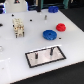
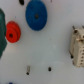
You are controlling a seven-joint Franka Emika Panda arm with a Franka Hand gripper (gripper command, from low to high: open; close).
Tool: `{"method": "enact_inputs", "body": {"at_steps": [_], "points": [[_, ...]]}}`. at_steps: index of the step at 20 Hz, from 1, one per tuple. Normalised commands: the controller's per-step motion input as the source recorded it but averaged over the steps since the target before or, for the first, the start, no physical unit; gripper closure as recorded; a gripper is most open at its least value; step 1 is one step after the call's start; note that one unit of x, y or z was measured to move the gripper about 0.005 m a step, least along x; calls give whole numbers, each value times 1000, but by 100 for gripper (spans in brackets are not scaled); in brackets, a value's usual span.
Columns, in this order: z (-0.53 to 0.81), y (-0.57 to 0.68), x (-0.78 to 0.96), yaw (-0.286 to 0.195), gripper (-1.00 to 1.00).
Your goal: Insert the blue gear onto the right peg, followed by the red gear
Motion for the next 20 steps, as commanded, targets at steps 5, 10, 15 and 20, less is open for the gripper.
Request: {"method": "enact_inputs", "body": {"at_steps": [5, 10, 15, 20], "points": [[-433, 381, -243, 0, -100], [-551, 215, -200, 0, -100], [-568, 62, -171, 0, -100], [-519, 24, -163, 0, -100]]}}
